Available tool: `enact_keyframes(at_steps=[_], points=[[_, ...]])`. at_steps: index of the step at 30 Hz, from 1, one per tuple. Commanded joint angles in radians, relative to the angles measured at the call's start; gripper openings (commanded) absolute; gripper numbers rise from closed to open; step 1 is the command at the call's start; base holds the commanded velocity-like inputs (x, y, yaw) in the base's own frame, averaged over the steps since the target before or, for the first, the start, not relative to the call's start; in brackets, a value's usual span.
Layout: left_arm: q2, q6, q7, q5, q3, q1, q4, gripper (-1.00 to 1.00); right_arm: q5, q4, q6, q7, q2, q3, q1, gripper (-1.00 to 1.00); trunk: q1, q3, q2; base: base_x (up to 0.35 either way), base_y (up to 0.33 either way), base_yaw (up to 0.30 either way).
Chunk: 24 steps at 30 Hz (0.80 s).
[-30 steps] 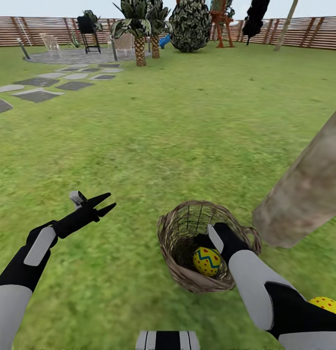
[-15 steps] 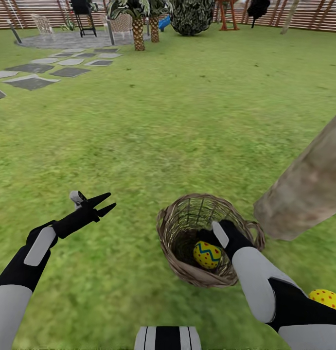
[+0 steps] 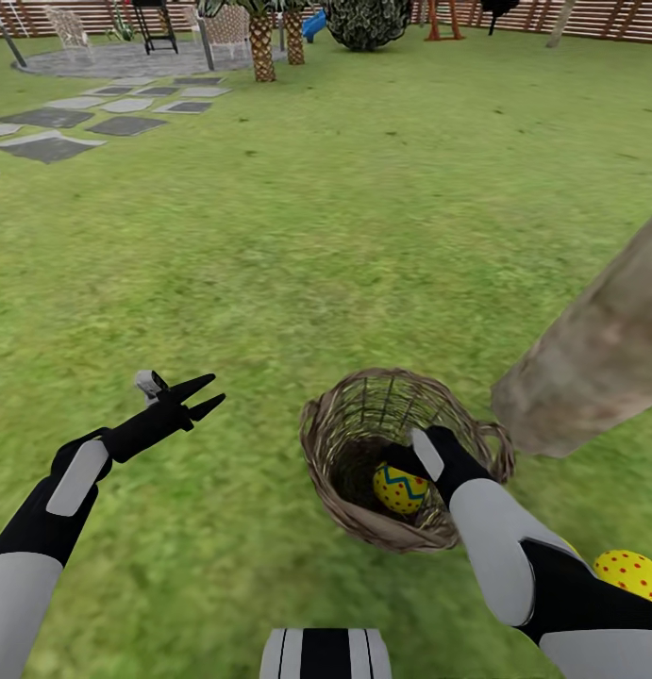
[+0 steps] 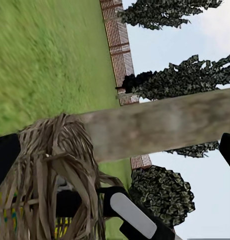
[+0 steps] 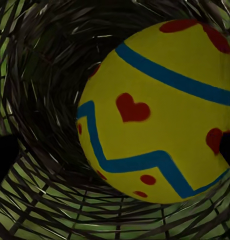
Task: Take the three Easter eggs out of the wicker basket on the lawn in the garden, then place them on the lawn next to a single tree (choose any tree) so that all three eggs are next to the same tree and none are left in the basket.
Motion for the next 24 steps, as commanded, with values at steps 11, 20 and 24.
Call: enact_keyframes(at_steps=[11, 20, 24], points=[[0.0, 0.005, -0.001, 0.002, 0.0, 0.0, 0.0, 1.0, -0.006, -0.003, -0.033, -0.104, 0.005, -0.002, 0.001, 1.0, 0.0, 0.0, 0.0, 0.0, 0.0, -0.025], [0.0, 0.005, -0.001, 0.002, 0.0, 0.0, 0.0, 1.0, -0.007, -0.003, -0.058, -0.116, 0.007, -0.001, 0.001, 1.0, 0.002, -0.015, -0.001, 0.0, 0.0, 0.0], [0.0, 0.005, -0.001, 0.002, 0.0, 0.0, 0.0, 1.0, -0.007, -0.003, -0.057, -0.116, 0.007, -0.001, 0.001, 1.0, 0.003, -0.023, -0.002, 0.0, 0.0, 0.0]])
